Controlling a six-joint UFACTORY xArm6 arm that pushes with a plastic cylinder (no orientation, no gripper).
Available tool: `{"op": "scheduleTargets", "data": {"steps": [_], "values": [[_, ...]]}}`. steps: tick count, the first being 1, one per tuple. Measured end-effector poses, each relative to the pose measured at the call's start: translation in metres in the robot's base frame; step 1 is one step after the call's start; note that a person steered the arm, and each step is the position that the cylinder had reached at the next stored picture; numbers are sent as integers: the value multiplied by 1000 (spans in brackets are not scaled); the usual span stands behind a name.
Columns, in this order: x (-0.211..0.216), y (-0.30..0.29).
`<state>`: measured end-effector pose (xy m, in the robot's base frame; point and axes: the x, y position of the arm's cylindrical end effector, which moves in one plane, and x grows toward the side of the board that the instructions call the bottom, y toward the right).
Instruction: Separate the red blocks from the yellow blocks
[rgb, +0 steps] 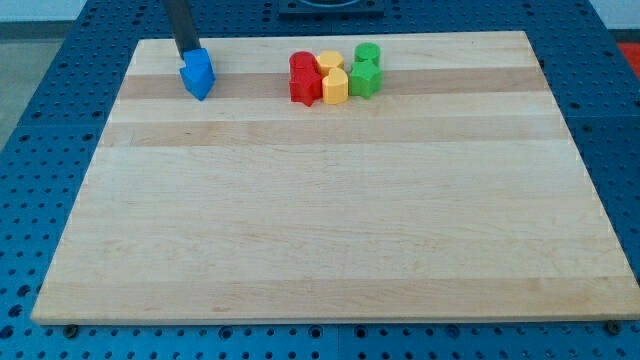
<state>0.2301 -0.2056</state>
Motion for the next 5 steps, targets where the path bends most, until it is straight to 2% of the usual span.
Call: {"op": "scheduleTargets", "data": {"steps": [2, 5], "values": [[24, 2], [12, 97]]}}
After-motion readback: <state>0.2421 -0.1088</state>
